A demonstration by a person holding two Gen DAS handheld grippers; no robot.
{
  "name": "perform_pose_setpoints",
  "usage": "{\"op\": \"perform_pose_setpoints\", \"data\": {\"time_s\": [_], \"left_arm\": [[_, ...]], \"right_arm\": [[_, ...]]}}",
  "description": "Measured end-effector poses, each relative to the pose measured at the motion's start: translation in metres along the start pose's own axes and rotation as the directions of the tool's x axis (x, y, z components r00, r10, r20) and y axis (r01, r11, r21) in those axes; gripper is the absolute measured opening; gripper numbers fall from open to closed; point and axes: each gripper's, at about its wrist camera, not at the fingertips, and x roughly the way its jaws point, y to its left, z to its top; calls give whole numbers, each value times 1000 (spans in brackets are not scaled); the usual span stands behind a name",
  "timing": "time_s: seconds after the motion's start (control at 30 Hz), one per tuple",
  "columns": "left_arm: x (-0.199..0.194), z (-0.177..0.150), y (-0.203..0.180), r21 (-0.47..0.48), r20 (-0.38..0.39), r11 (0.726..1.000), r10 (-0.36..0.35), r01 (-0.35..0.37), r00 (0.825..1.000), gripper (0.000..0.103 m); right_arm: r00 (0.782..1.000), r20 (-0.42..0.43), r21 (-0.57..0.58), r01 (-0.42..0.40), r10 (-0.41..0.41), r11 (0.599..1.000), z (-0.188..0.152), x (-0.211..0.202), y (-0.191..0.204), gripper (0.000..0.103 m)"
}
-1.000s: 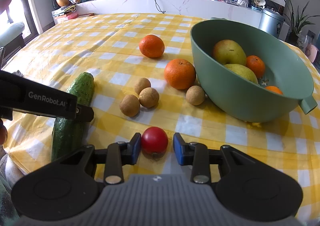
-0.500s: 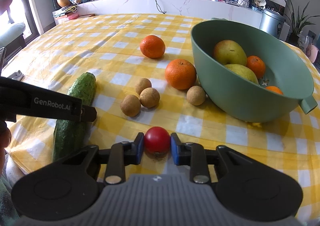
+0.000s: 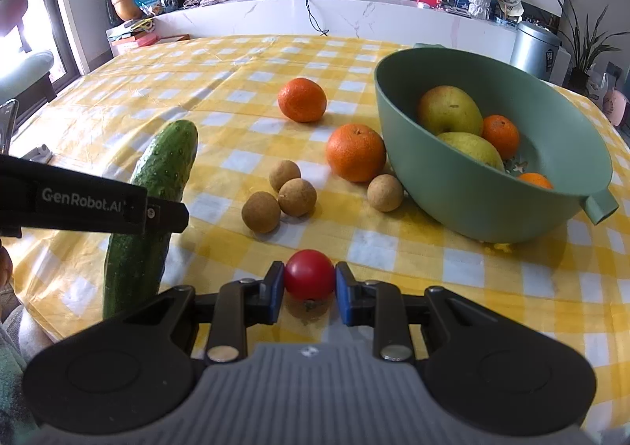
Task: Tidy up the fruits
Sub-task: 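Grasp the green cucumber with the left tool while the right tool grasps the red tomato, then carry the cucumber and tomato over the green colander with both tools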
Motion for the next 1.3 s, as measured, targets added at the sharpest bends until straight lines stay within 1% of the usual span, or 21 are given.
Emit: {"op": "perform_pose_setpoints", "data": {"time_s": [0.13,0.33,0.57,0.67,0.83,1.0,1.13,1.3], "left_arm": [[-8,0,-3,8,19,1000,-7,7,1000,44],[-22,1,-10,26,55,1000,-14,12,998,44],[-41,5,-25,55,98,998,-28,22,995,44],[-48,9,-33,69,116,997,-37,30,993,44],[-58,18,-47,87,138,994,-77,66,987,44],[-63,31,-67,123,157,988,-107,88,982,44],[-64,43,-85,159,173,981,-134,106,976,44],[-60,59,-111,216,188,967,-173,131,967,44]], "right_arm": [[1000,21,9,-8,8,1000,0,-6,-1,24],[997,80,16,-21,20,1000,-3,-19,-4,24],[990,140,29,-28,24,999,-2,-37,-11,24],[988,151,49,-26,18,998,-1,-44,-17,24],[986,166,83,-24,10,996,2,-56,-30,24],[980,198,85,-23,6,996,9,-70,-40,24],[976,218,70,-3,-12,998,18,-79,-52,24],[974,223,67,24,-39,997,32,-85,-75,24]]}}
